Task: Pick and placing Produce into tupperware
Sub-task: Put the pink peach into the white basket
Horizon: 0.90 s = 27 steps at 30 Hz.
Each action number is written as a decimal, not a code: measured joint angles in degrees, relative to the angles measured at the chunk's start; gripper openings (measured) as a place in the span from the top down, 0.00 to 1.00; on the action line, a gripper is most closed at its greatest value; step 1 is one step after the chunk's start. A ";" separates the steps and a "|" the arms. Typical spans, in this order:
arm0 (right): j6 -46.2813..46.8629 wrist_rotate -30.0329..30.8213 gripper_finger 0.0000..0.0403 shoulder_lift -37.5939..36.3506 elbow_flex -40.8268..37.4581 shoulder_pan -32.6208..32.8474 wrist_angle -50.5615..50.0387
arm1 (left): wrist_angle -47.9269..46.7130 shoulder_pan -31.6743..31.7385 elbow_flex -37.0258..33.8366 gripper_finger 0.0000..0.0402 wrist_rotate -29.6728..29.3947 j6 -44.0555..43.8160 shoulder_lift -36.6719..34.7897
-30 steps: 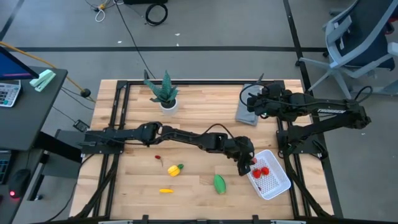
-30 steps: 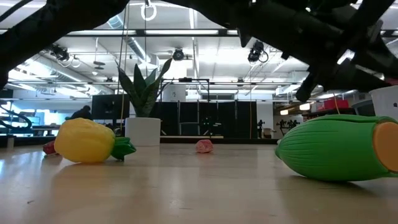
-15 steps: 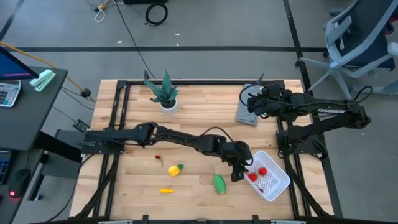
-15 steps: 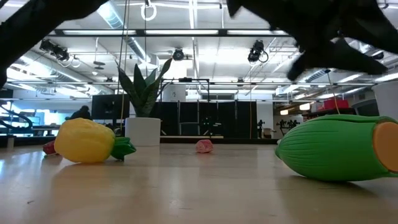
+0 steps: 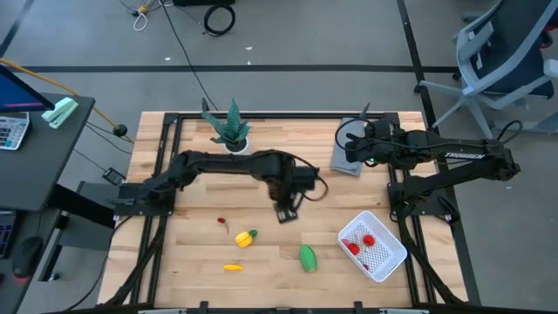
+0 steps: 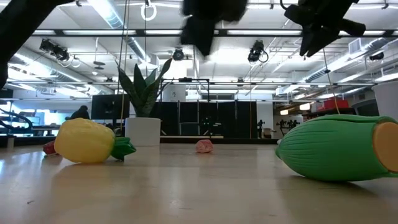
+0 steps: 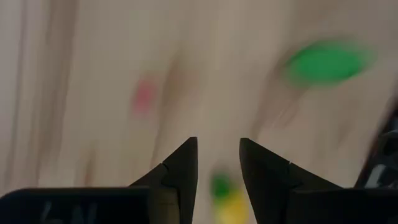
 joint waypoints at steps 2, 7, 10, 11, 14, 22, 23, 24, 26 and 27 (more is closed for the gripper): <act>-0.01 -1.74 0.74 0.00 0.00 0.00 -0.14 | -4.12 1.94 -2.28 0.67 -2.39 -3.09 -0.07; 1.32 -2.58 0.74 0.08 0.00 0.00 -0.13 | 0.82 5.51 -11.00 0.64 -4.74 -1.94 0.21; 1.44 -2.61 0.74 0.15 0.00 0.02 -0.13 | 10.41 6.17 -17.06 0.65 0.37 -0.08 0.08; 1.43 -2.61 0.74 0.15 0.00 0.01 -0.13 | 11.90 6.17 -18.26 0.66 2.30 0.65 0.26; 1.41 -2.59 0.74 0.15 0.00 0.00 -0.18 | 15.61 5.43 -20.72 0.68 3.71 2.39 0.09; 1.38 -2.50 0.74 0.15 0.00 0.00 -0.97 | 20.89 4.36 -25.02 0.69 2.97 5.09 0.05; 1.37 -2.48 0.74 0.15 0.00 0.00 -1.08 | 22.07 4.34 -25.54 0.68 2.91 5.59 0.05; 1.36 -2.48 0.74 0.15 0.00 0.00 -1.09 | 23.41 4.25 -26.16 0.66 2.93 6.24 0.05; 1.36 -2.48 0.74 0.15 0.00 0.00 -1.09 | 24.88 4.10 -27.35 0.63 2.72 6.23 0.06; 1.36 -2.48 0.74 0.15 0.00 0.00 -1.09 | 25.49 4.08 -27.69 0.61 2.59 6.25 0.07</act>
